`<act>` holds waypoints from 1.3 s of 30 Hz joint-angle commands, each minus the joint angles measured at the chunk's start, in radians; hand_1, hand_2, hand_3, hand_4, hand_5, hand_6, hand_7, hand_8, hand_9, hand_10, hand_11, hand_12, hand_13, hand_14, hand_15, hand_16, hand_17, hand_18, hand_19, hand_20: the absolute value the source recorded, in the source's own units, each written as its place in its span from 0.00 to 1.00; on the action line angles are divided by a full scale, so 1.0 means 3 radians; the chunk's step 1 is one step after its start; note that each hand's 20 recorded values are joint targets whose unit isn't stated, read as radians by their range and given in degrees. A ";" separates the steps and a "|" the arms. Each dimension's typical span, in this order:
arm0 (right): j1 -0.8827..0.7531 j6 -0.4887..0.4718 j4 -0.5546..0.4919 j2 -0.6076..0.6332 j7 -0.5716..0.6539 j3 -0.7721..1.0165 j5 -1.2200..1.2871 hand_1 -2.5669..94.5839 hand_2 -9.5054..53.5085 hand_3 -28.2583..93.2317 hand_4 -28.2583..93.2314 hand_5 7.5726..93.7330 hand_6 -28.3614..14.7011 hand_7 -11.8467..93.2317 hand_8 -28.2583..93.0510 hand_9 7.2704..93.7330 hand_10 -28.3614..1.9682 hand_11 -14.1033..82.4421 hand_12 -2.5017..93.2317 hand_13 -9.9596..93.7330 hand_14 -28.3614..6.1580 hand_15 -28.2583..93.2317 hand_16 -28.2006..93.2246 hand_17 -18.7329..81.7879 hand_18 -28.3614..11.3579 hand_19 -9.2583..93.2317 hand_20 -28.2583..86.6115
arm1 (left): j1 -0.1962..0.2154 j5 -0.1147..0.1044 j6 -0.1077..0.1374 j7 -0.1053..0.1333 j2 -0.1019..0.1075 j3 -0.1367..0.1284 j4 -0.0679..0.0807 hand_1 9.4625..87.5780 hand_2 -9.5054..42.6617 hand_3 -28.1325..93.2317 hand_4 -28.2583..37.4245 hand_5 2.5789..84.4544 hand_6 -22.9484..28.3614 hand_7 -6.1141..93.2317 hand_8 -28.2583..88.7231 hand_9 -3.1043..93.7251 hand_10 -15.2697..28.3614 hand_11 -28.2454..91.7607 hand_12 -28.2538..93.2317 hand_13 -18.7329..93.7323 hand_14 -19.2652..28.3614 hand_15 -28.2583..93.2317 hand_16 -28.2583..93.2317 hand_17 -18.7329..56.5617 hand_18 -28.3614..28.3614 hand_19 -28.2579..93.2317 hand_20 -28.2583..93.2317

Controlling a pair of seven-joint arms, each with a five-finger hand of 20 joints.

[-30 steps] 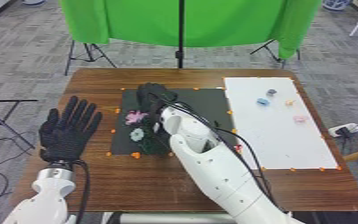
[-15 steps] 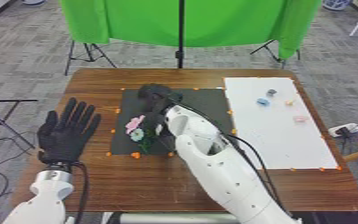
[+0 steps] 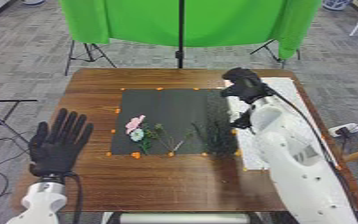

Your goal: Arrange flowers

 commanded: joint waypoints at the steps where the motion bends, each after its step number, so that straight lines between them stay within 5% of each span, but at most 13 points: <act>1: -0.0636 -0.0019 -0.0036 0.0489 0.0254 0.0600 -0.0135 0.44 0.00 0.93 0.00 0.43 0.54 0.25 0.13 0.41 0.39 0.26 0.16 0.43 0.29 0.46 0.33 0.35 0.18 0.71 0.45 | 0.0068 -0.0010 0.0042 0.0053 -0.0043 0.0005 0.0001 0.27 0.45 0.87 0.00 0.52 0.62 0.16 0.16 0.43 0.68 0.37 0.30 0.41 0.72 0.46 0.18 0.16 0.73 0.49 0.32; 7: -0.0650 0.0146 0.0195 0.0449 0.0355 0.0771 -0.0236 0.45 0.00 0.94 0.00 0.43 0.55 0.25 0.13 0.36 0.41 0.25 0.15 0.38 0.29 0.42 0.34 0.33 0.19 0.69 0.43 | 0.0037 -0.0020 0.0125 0.0062 -0.0048 0.0029 0.0002 0.27 0.45 0.87 0.00 0.52 0.62 0.16 0.17 0.43 0.68 0.37 0.30 0.41 0.72 0.46 0.18 0.16 0.73 0.49 0.32; 14: -0.0536 -0.0273 0.0385 0.0464 0.0708 0.0753 -0.0333 0.47 0.00 0.93 0.00 0.43 0.56 0.26 0.12 0.33 0.44 0.25 0.14 0.38 0.31 0.42 0.35 0.33 0.19 0.70 0.43 | 0.0028 0.0005 0.0141 0.0074 -0.0051 0.0040 0.0003 0.27 0.45 0.86 0.00 0.52 0.62 0.16 0.17 0.43 0.69 0.37 0.30 0.41 0.72 0.46 0.18 0.16 0.73 0.49 0.32; 18: -0.0544 -0.0174 0.0483 0.0470 0.0952 0.0678 -0.0350 0.53 0.00 0.87 0.00 0.43 0.55 0.26 0.12 0.35 0.41 0.26 0.14 0.42 0.31 0.43 0.35 0.37 0.14 0.73 0.44 | 0.0047 0.0042 0.0162 0.0067 -0.0054 0.0039 -0.0007 0.27 0.45 0.86 0.00 0.52 0.63 0.16 0.17 0.43 0.69 0.37 0.30 0.41 0.72 0.46 0.18 0.16 0.73 0.49 0.32; 25: -0.0629 0.0434 0.0738 0.0419 0.0902 0.0665 -0.0468 0.58 0.00 0.89 0.00 0.57 0.60 0.30 0.11 0.56 0.44 0.33 0.18 0.64 0.50 0.60 0.36 0.48 0.17 0.92 0.49 | 0.0057 0.0027 0.0171 0.0068 -0.0060 0.0045 -0.0013 0.27 0.45 0.87 0.00 0.52 0.63 0.16 0.17 0.43 0.69 0.38 0.30 0.41 0.72 0.46 0.18 0.16 0.73 0.50 0.32; 28: -0.0695 0.0614 0.0779 0.0417 0.0832 0.0666 -0.0528 0.68 0.00 0.77 0.00 0.65 0.61 0.33 0.10 0.65 0.50 0.41 0.22 0.70 0.62 0.61 0.48 0.51 0.22 0.93 0.52 | 0.0060 0.0031 0.0159 0.0060 -0.0059 0.0047 -0.0012 0.27 0.45 0.87 0.00 0.52 0.63 0.16 0.17 0.43 0.69 0.38 0.30 0.41 0.72 0.46 0.18 0.16 0.73 0.50 0.32; 32: -0.0744 0.0939 0.0760 0.0421 0.0761 0.0664 -0.0551 0.72 0.00 0.77 0.00 0.74 0.61 0.45 0.19 0.84 0.55 0.32 0.46 0.79 0.63 0.60 0.54 0.55 0.22 0.93 0.58 | 0.0092 0.0016 0.0164 0.0064 -0.0062 0.0039 -0.0026 0.27 0.45 0.87 0.00 0.52 0.63 0.16 0.17 0.43 0.69 0.38 0.30 0.41 0.72 0.46 0.18 0.16 0.73 0.50 0.32; 39: -0.0802 0.1227 0.0342 0.0540 0.0555 0.0608 -0.0542 0.72 0.00 0.81 0.00 0.79 0.59 0.51 0.23 0.89 0.54 0.34 0.49 0.82 0.61 0.59 0.57 0.57 0.22 0.93 0.61 | 0.0090 0.0015 0.0149 0.0063 -0.0065 0.0034 -0.0026 0.27 0.45 0.86 0.00 0.52 0.63 0.16 0.17 0.43 0.69 0.38 0.30 0.41 0.72 0.46 0.18 0.16 0.73 0.50 0.32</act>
